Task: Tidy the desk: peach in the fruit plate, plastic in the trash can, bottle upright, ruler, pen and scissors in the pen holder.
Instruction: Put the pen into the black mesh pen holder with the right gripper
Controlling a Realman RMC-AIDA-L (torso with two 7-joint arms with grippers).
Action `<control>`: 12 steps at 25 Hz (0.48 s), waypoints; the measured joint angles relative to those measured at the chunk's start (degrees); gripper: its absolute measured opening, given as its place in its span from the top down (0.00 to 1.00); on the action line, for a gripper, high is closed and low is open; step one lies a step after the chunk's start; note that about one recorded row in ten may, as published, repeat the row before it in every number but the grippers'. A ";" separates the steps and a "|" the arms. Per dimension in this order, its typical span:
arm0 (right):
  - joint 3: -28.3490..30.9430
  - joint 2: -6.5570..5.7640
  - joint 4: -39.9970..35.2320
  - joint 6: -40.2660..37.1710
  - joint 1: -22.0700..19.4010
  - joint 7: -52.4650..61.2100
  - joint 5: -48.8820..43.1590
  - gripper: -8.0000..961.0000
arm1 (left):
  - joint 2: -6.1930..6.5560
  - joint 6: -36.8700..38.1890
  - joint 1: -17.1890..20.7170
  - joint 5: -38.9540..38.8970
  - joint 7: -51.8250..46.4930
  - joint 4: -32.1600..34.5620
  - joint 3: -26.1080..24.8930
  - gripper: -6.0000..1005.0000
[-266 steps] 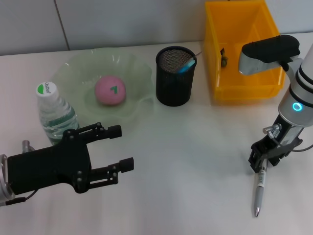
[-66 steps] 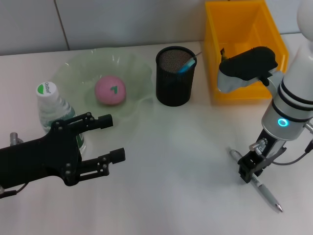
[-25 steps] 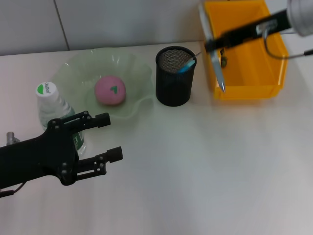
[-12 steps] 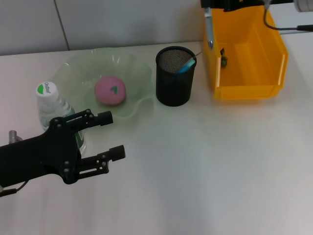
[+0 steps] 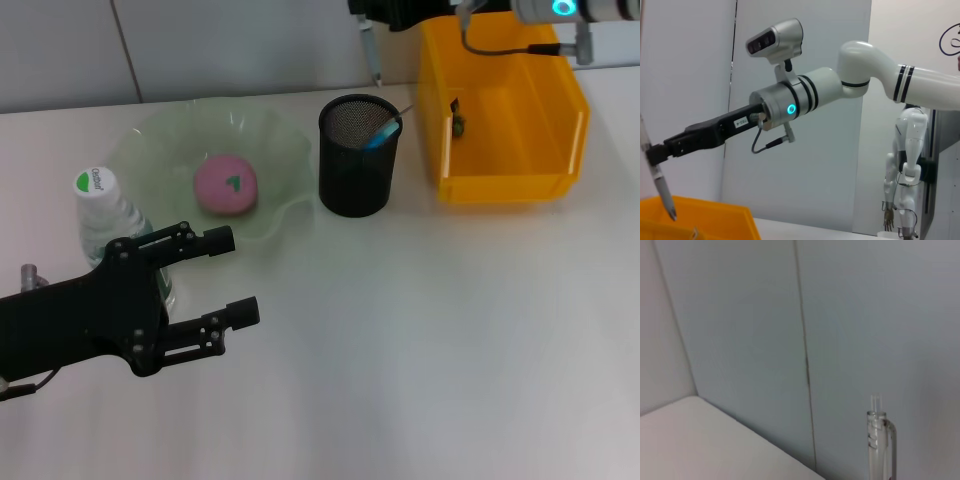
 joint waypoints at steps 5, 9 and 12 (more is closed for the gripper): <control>0.04 0.03 4.63 3.31 1.31 -6.55 1.20 0.86 | 0.00 0.06 -0.03 0.00 0.12 -0.05 0.00 0.24; 0.07 0.01 9.01 5.61 1.68 -11.33 5.47 0.86 | 0.03 0.13 0.16 0.01 0.82 -0.08 0.00 0.24; 0.07 -0.01 10.89 6.84 2.01 -12.25 6.29 0.86 | -0.02 0.20 0.25 0.01 1.33 -0.09 0.00 0.24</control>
